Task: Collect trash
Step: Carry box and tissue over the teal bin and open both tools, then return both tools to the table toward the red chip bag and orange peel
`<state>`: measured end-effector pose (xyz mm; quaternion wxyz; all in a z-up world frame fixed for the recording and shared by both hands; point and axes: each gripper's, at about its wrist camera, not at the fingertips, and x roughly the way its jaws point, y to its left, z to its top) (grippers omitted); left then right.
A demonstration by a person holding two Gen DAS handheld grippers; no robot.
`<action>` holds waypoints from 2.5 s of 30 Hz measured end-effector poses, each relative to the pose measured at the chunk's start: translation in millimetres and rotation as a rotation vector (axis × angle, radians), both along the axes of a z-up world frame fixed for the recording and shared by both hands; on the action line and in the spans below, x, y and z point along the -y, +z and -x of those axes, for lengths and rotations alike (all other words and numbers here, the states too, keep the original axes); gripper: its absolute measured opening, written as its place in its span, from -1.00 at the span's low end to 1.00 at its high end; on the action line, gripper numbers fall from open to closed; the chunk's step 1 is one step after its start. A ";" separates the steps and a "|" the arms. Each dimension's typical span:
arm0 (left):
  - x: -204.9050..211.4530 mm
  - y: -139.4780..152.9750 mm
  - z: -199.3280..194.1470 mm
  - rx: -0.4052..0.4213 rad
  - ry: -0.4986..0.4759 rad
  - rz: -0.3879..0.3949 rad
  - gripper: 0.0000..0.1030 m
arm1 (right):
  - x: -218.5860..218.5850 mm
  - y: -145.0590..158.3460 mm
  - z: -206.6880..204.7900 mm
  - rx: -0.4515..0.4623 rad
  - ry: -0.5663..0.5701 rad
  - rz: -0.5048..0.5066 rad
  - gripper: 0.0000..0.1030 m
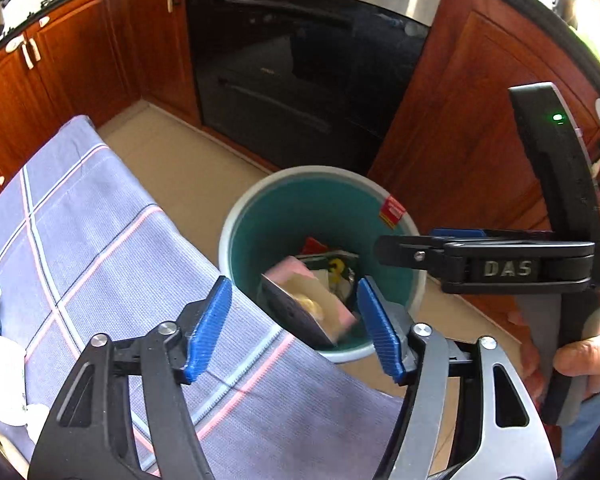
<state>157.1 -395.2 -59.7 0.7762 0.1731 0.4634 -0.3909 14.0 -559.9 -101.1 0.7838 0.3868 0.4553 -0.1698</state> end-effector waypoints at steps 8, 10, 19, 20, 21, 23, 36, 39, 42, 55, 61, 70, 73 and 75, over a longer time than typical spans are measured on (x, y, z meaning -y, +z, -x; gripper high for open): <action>-8.7 9.6 7.1 0.015 0.010 0.011 0.63 | -11.8 10.3 -1.0 0.006 0.025 0.005 0.71; -13.3 12.5 11.9 0.016 0.007 0.016 0.65 | -16.2 15.0 0.8 0.012 0.026 0.008 0.71; -50.9 33.5 32.5 0.028 0.029 0.055 0.81 | -44.5 41.3 11.3 0.029 0.050 0.038 0.71; -56.9 35.1 33.5 0.029 0.035 0.060 0.82 | -48.6 44.8 10.9 0.031 0.055 0.039 0.71; -61.9 35.9 35.3 0.030 0.040 0.062 0.83 | -53.3 47.8 11.7 0.033 0.060 0.042 0.71; -74.9 39.1 40.1 0.031 0.048 0.067 0.85 | -64.1 54.5 12.1 0.034 0.074 0.050 0.71; -205.6 45.7 58.0 0.060 0.191 0.059 0.92 | -155.0 83.8 -11.0 0.043 0.234 0.082 0.82; -243.1 43.7 58.9 0.058 0.243 0.049 0.92 | -178.5 86.3 -20.7 0.044 0.281 0.086 0.82; -278.1 38.5 53.0 0.046 0.298 0.039 0.92 | -204.5 86.0 -30.6 0.039 0.326 0.085 0.82; -369.5 -1.8 65.1 -0.048 0.403 -0.008 0.92 | -294.0 45.6 -65.0 -0.042 0.479 0.017 0.82; -371.1 -18.3 82.2 -0.049 0.359 -0.058 0.92 | -310.8 18.8 -74.9 -0.085 0.449 0.010 0.82; -378.0 -32.4 85.0 -0.067 0.354 -0.096 0.92 | -335.8 6.3 -86.7 -0.060 0.442 0.098 0.81; -381.1 -34.7 83.3 -0.083 0.366 -0.093 0.92 | -341.4 7.9 -87.6 -0.051 0.448 0.177 0.48; -380.1 -37.5 82.5 -0.099 0.363 -0.096 0.92 | -340.8 9.6 -87.2 -0.047 0.446 0.224 -0.02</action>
